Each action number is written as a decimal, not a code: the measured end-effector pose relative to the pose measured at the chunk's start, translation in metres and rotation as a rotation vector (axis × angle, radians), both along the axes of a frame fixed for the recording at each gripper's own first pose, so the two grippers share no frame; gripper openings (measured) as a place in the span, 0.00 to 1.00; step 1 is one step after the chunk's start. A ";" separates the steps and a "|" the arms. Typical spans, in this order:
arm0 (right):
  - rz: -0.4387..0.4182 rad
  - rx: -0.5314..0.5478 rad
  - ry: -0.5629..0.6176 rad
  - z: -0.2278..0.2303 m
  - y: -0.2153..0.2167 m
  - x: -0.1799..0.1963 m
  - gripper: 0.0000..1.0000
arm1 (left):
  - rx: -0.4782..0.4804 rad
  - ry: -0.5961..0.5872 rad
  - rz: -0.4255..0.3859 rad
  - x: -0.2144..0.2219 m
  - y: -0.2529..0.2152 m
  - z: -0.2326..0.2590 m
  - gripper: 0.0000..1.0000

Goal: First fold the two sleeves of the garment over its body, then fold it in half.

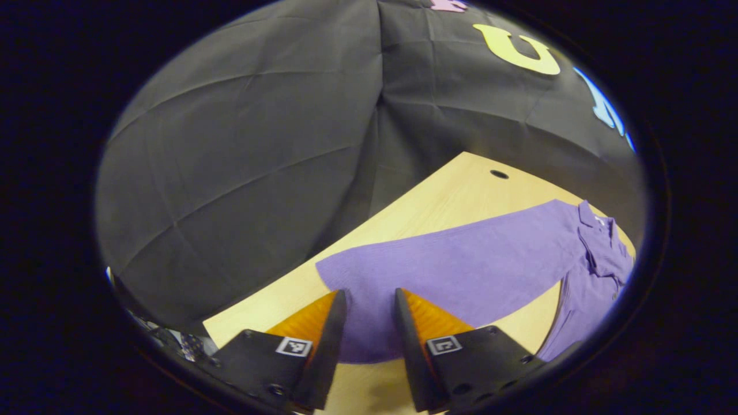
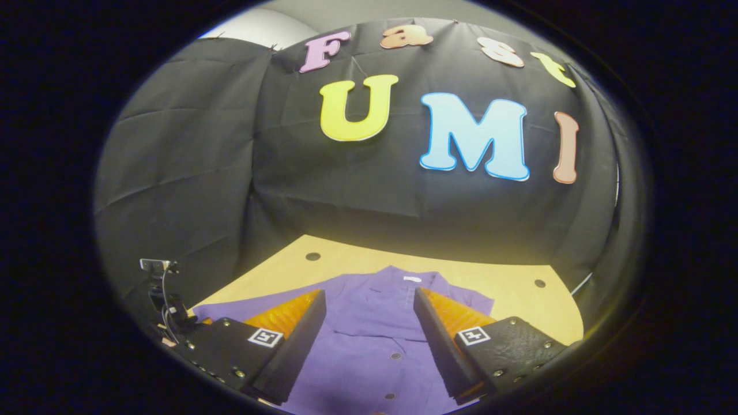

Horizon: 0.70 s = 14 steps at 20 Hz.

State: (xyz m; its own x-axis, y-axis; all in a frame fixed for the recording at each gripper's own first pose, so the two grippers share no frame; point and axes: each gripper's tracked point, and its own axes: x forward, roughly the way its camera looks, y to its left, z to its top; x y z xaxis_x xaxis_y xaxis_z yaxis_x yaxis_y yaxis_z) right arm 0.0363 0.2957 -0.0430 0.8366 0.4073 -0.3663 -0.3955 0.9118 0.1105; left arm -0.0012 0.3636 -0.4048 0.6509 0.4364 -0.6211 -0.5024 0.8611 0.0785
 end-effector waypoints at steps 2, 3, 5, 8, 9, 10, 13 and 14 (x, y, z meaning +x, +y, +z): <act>0.007 -0.007 0.003 -0.002 -0.004 0.000 0.94 | 0.002 0.007 -0.016 0.003 -0.004 0.000 0.41; 0.008 -0.013 0.004 -0.004 -0.007 0.001 0.94 | 0.011 0.014 -0.016 0.004 -0.005 0.000 0.27; 0.000 -0.017 0.013 -0.008 -0.014 0.000 0.94 | 0.022 0.026 -0.025 0.006 -0.006 -0.002 0.22; -0.023 -0.014 0.035 -0.015 -0.027 -0.002 0.94 | 0.004 0.011 0.004 0.008 -0.004 0.002 0.08; -0.030 -0.019 0.039 -0.016 -0.032 -0.002 0.94 | -0.012 0.004 0.016 0.007 -0.004 0.002 0.09; -0.037 -0.023 0.041 -0.017 -0.037 -0.003 0.94 | -0.029 -0.003 0.032 0.006 -0.002 0.002 0.08; -0.064 -0.028 0.038 -0.018 -0.054 -0.002 0.94 | -0.027 -0.009 0.067 0.004 0.006 0.008 0.08; -0.074 -0.027 0.037 -0.017 -0.060 -0.002 0.94 | -0.022 -0.016 0.071 0.004 0.008 0.012 0.08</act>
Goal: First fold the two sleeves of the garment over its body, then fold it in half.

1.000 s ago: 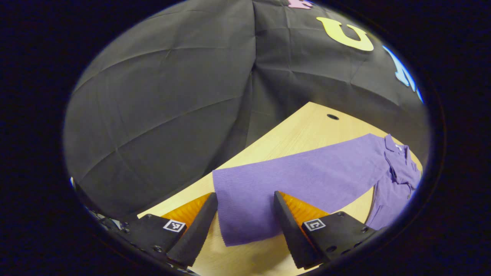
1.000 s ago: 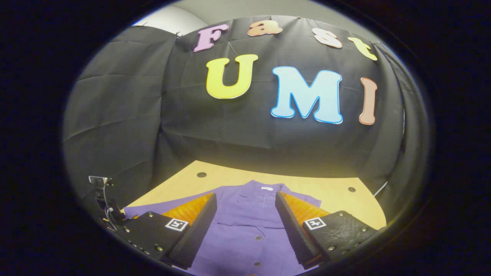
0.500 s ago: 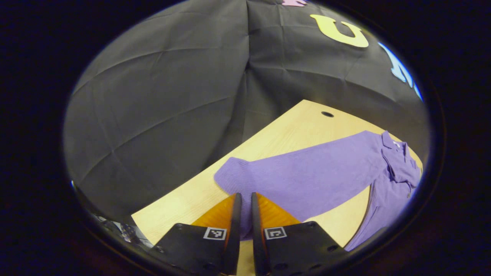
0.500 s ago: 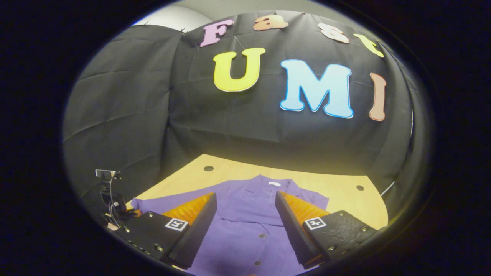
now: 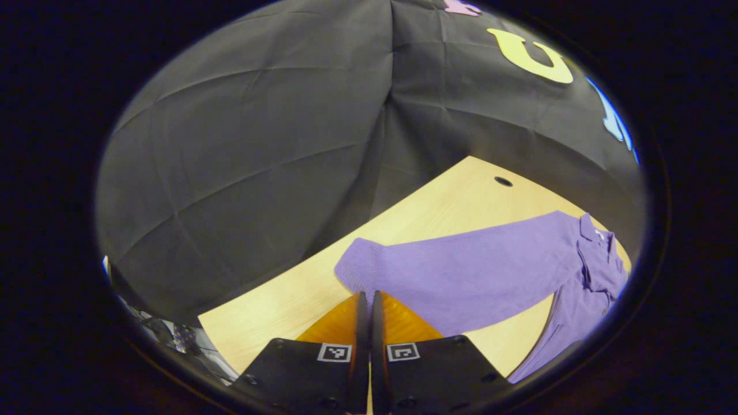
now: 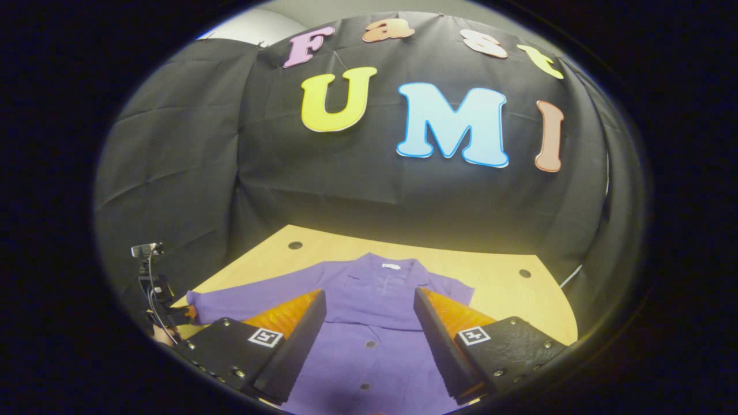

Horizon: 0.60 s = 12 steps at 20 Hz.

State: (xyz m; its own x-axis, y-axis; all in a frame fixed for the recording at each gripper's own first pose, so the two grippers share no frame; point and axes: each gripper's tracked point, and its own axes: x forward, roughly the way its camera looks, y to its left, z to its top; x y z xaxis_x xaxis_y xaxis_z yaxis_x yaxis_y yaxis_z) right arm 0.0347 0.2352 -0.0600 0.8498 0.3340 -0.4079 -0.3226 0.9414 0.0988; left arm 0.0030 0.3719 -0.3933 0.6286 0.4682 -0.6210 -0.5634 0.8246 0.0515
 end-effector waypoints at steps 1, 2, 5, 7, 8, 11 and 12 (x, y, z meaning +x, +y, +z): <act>-0.009 0.002 -0.002 0.000 -0.006 0.001 0.94 | 0.003 -0.010 0.003 0.003 0.001 0.006 0.08; -0.017 0.004 -0.003 -0.005 -0.010 -0.002 0.94 | 0.006 -0.021 0.003 0.006 0.000 0.013 0.09; -0.034 0.010 -0.006 -0.004 -0.023 -0.002 0.94 | 0.034 -0.066 -0.022 0.019 -0.008 0.040 0.08; -0.045 0.016 -0.002 -0.007 -0.032 -0.003 0.94 | 0.045 -0.112 -0.057 0.035 -0.025 0.065 0.08; -0.050 0.019 -0.001 -0.009 -0.037 -0.003 0.94 | 0.040 -0.143 -0.082 0.047 -0.041 0.080 0.08; -0.068 0.027 0.005 -0.014 -0.053 -0.005 0.94 | 0.041 -0.215 -0.174 0.082 -0.099 0.117 0.08; -0.078 0.034 0.006 -0.013 -0.059 -0.005 0.95 | 0.043 -0.234 -0.213 0.094 -0.120 0.129 0.08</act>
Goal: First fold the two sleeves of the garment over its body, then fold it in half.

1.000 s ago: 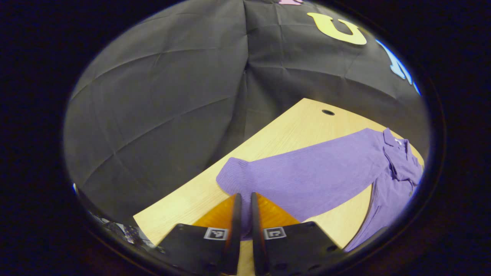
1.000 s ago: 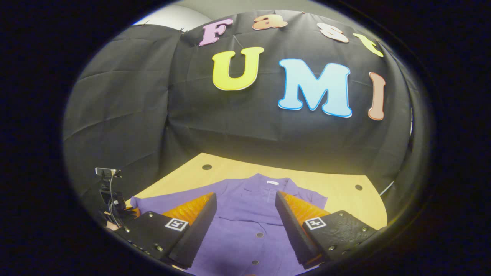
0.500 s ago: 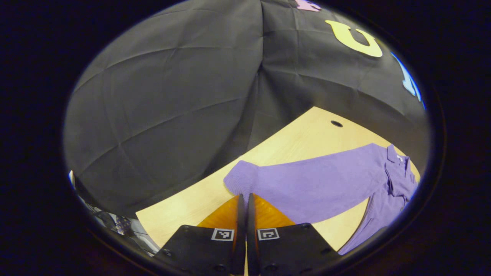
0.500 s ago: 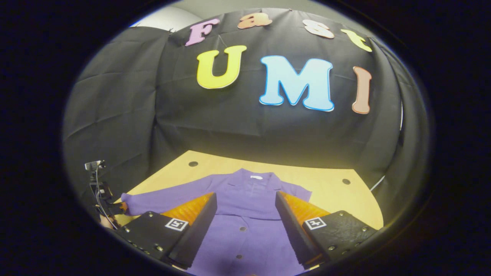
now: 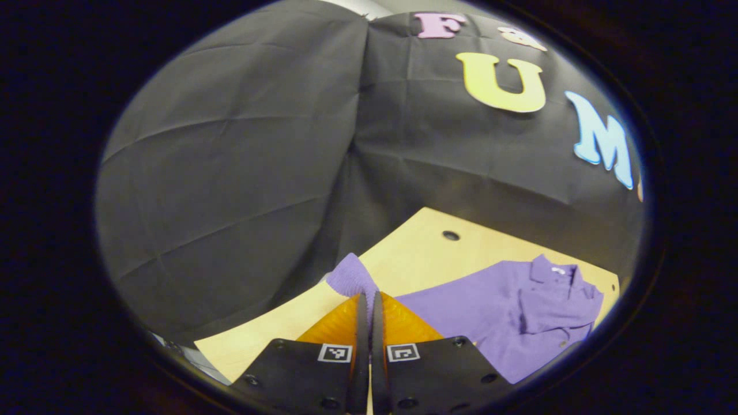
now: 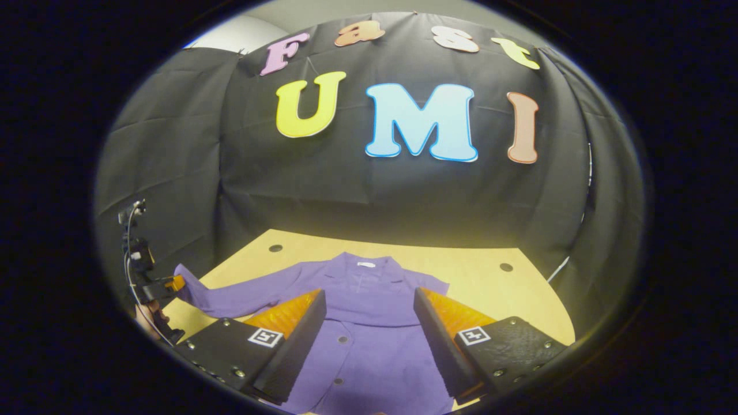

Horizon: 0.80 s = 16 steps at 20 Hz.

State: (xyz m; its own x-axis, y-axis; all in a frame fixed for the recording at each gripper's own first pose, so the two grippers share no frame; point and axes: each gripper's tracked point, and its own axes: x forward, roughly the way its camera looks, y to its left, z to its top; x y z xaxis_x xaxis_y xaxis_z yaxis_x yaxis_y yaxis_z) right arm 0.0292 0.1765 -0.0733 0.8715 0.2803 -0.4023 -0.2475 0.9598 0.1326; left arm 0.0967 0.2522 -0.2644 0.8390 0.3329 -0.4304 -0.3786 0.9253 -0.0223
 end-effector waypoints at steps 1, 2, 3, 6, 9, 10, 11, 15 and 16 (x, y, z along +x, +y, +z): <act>-0.010 0.006 -0.002 0.000 -0.007 -0.001 0.94 | 0.014 -0.017 -0.046 0.013 -0.025 0.010 0.08; -0.021 0.007 -0.002 -0.001 -0.015 -0.002 0.94 | 0.035 -0.031 -0.095 0.025 -0.048 0.018 0.08; -0.035 0.004 -0.003 -0.001 -0.024 -0.003 0.95 | 0.053 -0.046 -0.146 0.036 -0.074 0.023 0.07; -0.079 0.008 -0.006 -0.004 -0.050 -0.006 0.95 | 0.073 -0.077 -0.282 0.065 -0.154 0.037 0.08; -0.126 -0.004 -0.006 -0.009 -0.082 -0.008 0.95 | 0.084 -0.089 -0.393 0.080 -0.222 0.046 0.08; -0.139 -0.005 -0.003 -0.011 -0.091 -0.009 0.95 | 0.085 -0.092 -0.426 0.085 -0.245 0.048 0.08; -0.153 -0.005 0.001 -0.013 -0.101 -0.010 0.95 | 0.092 -0.094 -0.454 0.091 -0.264 0.049 0.08; -0.191 -0.006 0.014 -0.022 -0.130 -0.011 0.94 | 0.110 -0.094 -0.552 0.104 -0.330 0.048 0.08; -0.196 -0.003 0.015 -0.024 -0.134 -0.010 0.94 | 0.113 -0.094 -0.572 0.106 -0.343 0.046 0.08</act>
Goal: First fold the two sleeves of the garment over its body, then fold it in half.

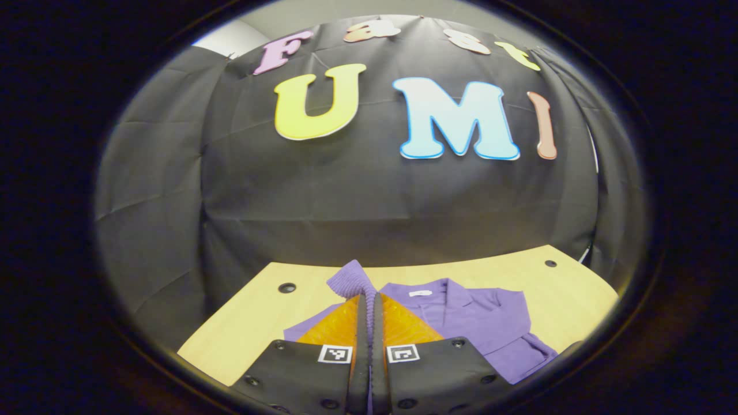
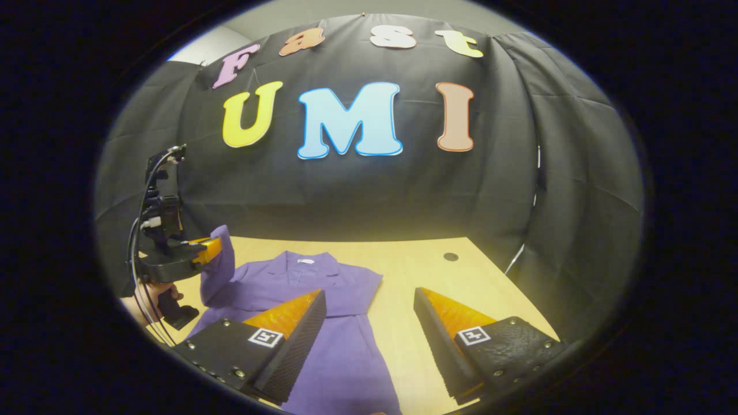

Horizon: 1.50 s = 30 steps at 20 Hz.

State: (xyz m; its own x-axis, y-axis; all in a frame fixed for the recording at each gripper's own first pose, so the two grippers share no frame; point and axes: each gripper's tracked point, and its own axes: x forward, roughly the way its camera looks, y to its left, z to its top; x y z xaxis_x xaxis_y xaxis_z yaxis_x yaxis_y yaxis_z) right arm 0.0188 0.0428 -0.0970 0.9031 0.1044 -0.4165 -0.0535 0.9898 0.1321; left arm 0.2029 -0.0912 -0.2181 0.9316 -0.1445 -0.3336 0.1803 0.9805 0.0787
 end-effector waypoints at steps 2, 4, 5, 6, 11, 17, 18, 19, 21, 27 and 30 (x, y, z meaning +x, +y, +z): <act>-0.007 0.004 -0.003 -0.001 -0.006 0.001 0.94 | 0.007 0.012 -0.032 0.002 -0.026 -0.007 0.08; -0.011 -0.002 -0.003 -0.002 -0.012 0.001 0.95 | 0.006 0.024 -0.061 0.002 -0.050 -0.015 0.08; -0.011 -0.004 0.001 -0.004 -0.015 0.001 0.95 | 0.004 0.030 -0.077 0.002 -0.063 -0.018 0.08; -0.007 -0.002 0.007 -0.006 -0.015 0.000 0.95 | 0.001 0.035 -0.092 0.002 -0.076 -0.023 0.08; 0.000 -0.008 0.044 -0.018 -0.025 -0.004 0.94 | -0.041 0.070 -0.142 0.006 -0.135 -0.048 0.08; 0.004 -0.023 0.069 -0.030 -0.046 -0.015 0.94 | -0.044 0.124 -0.173 0.007 -0.190 -0.091 0.08; 0.003 -0.016 0.075 -0.034 -0.046 -0.017 0.94 | -0.042 0.140 -0.179 0.006 -0.197 -0.099 0.08; 0.003 -0.010 0.084 -0.038 -0.047 -0.019 0.94 | -0.039 0.156 -0.185 0.005 -0.202 -0.108 0.08; 0.010 -0.006 0.099 -0.045 -0.046 -0.023 0.94 | -0.024 0.180 -0.203 0.003 -0.214 -0.127 0.08; 0.057 -0.006 0.123 -0.062 -0.037 -0.030 0.94 | 0.048 0.256 -0.227 -0.008 -0.227 -0.169 0.10; 0.099 -0.010 0.131 -0.071 -0.029 -0.037 0.95 | 0.014 0.289 -0.242 -0.014 -0.235 -0.179 0.16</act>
